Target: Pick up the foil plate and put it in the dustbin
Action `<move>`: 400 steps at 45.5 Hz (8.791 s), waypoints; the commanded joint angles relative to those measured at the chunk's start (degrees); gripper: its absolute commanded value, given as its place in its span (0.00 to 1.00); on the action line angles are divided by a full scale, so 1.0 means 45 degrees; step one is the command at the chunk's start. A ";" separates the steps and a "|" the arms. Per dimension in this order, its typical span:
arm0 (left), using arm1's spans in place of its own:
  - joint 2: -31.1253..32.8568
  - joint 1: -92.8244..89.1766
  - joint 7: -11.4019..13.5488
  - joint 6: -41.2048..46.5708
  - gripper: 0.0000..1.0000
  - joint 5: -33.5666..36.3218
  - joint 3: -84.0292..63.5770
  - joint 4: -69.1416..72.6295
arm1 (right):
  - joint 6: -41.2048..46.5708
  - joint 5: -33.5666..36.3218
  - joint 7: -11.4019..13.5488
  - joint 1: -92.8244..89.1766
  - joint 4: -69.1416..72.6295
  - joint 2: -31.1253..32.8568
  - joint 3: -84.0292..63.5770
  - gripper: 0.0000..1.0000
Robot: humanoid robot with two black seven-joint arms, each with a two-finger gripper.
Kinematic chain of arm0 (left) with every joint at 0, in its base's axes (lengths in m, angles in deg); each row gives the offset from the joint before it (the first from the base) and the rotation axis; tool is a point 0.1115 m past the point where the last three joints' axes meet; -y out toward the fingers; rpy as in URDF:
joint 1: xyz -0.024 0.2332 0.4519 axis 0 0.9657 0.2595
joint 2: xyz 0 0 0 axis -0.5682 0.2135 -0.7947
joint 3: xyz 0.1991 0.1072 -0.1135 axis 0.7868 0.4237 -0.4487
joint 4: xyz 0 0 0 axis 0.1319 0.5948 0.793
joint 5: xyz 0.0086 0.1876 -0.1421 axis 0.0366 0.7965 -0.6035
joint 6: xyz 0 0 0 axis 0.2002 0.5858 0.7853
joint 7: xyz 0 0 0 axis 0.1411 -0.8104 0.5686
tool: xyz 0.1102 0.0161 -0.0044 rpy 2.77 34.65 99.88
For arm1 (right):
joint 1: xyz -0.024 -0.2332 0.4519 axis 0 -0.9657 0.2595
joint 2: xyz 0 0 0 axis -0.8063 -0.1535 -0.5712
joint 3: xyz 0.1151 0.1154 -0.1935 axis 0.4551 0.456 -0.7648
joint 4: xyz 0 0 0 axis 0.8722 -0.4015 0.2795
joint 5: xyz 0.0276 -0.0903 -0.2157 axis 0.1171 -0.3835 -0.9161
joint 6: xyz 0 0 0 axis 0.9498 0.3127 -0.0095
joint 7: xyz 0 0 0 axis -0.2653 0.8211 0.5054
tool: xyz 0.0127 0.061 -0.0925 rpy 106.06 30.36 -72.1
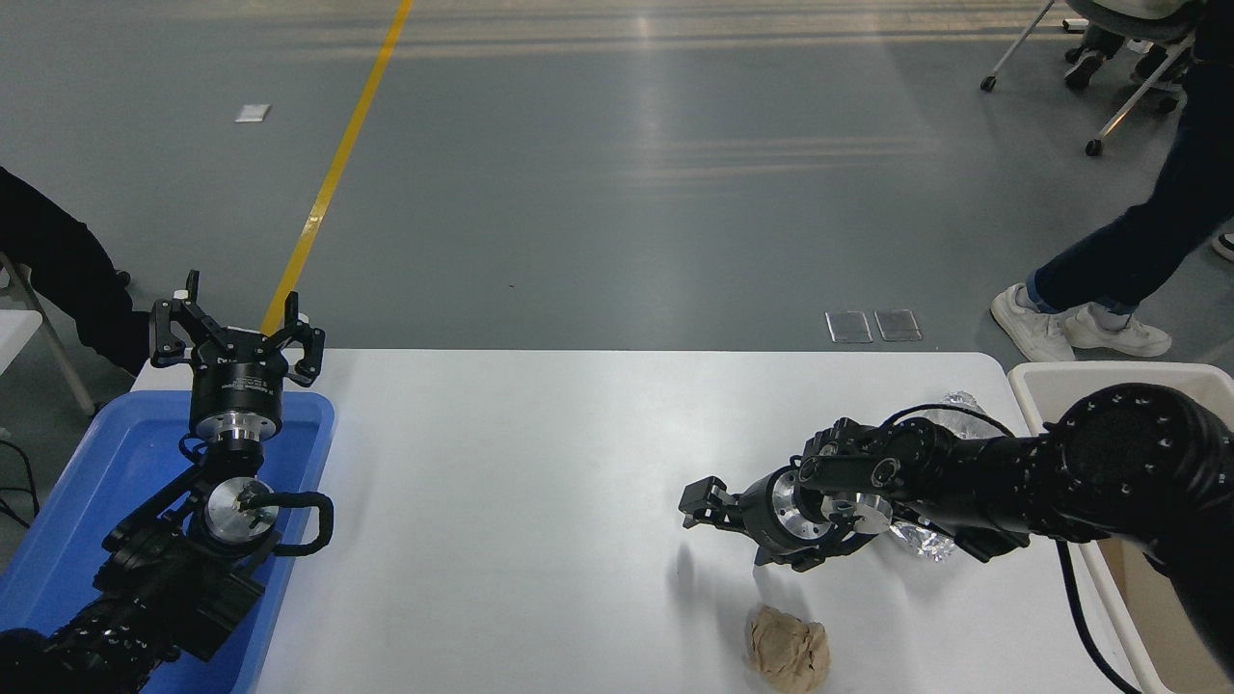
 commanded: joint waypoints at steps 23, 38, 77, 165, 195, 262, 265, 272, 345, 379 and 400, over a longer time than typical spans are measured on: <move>-0.0020 0.0000 0.0016 0.0002 0.99 -0.0043 0.0019 0.0000 | 0.0140 0.0030 0.0078 0.1227 0.0648 -0.0001 -0.0114 1.00; -0.0020 0.0000 0.0016 0.0002 0.99 -0.0043 0.0000 0.0000 | 0.0529 0.0245 0.0117 0.6342 0.4162 0.1168 -0.0992 1.00; -0.0020 0.0000 0.0036 0.0002 0.99 -0.0062 0.0000 0.0000 | 0.5179 -0.3641 0.0996 1.6189 0.9556 0.6972 -0.5035 1.00; -0.0039 0.0000 0.0016 -0.0017 0.99 -0.0023 0.0020 0.0000 | -0.1813 -0.0810 0.2090 -0.0041 0.1450 0.6113 0.0550 0.89; -0.0020 -0.0020 -0.0003 0.0002 0.99 -0.0023 0.0020 0.0000 | -0.2165 -0.0829 0.2090 -0.0530 0.1255 0.5624 0.0824 0.00; -0.0039 0.0000 -0.0003 -0.0018 0.99 -0.0004 0.0020 0.0000 | 0.4164 -0.2018 0.2129 1.7069 0.8618 0.8905 -0.8492 0.00; -0.0039 0.0000 -0.0003 -0.0018 0.99 -0.0004 0.0020 -0.0020 | 0.4066 -0.2897 0.2110 1.6991 0.8326 0.9372 -0.8979 0.00; -0.0059 0.0000 -0.0003 -0.0017 0.99 -0.0004 0.0020 0.0000 | 0.4066 -0.5045 0.2109 1.6211 0.6825 1.2143 -0.8982 0.00; -0.0039 0.0000 0.0016 0.0002 0.99 -0.0062 0.0020 0.0000 | -0.3942 0.1202 0.1465 -0.6233 -0.5737 0.6679 0.1761 0.45; -0.0039 -0.0020 0.0016 0.0002 0.99 -0.0043 0.0020 0.0000 | -0.3104 -0.3970 0.1504 0.2123 0.3339 1.1502 0.1624 0.98; -0.0039 0.0000 -0.0003 -0.0018 0.99 -0.0023 0.0020 -0.0019 | -0.0622 -0.4579 0.1485 1.0152 0.7874 0.8478 -0.3394 1.00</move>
